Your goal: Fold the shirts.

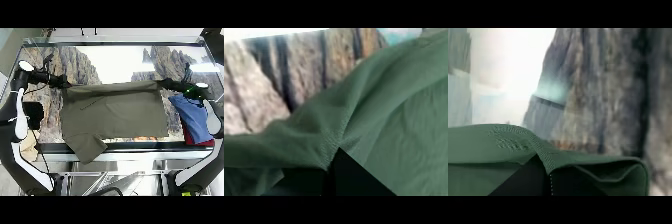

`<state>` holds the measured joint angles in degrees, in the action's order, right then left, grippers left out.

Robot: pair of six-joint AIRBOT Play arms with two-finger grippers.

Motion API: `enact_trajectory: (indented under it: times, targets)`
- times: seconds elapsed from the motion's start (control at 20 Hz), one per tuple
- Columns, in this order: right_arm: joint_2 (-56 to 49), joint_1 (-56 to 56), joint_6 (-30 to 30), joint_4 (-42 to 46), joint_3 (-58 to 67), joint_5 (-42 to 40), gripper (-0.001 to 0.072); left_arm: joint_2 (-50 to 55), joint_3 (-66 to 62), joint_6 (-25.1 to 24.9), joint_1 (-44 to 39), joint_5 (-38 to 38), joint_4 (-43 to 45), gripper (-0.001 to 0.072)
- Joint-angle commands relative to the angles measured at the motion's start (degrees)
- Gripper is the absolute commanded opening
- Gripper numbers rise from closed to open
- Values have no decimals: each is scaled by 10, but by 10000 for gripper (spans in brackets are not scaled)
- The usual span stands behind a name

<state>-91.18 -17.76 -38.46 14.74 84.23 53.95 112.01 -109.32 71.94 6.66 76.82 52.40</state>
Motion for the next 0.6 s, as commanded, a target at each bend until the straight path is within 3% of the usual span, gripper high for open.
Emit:
enact_trajectory:
  times: [0.0, 0.25, 0.55]
  targets:
    - [-37, 0, -30, 27, 45, 25, 14, 46, -84, 51, 0, 30, 7, 14]
    - [-36, 0, -53, 114, 45, 64, 14, 14, -7, 62, -14, 42, 71, 14]
    - [-34, 1, -75, 188, 45, 82, 14, 12, 32, 131, -29, 84, 161, 14]
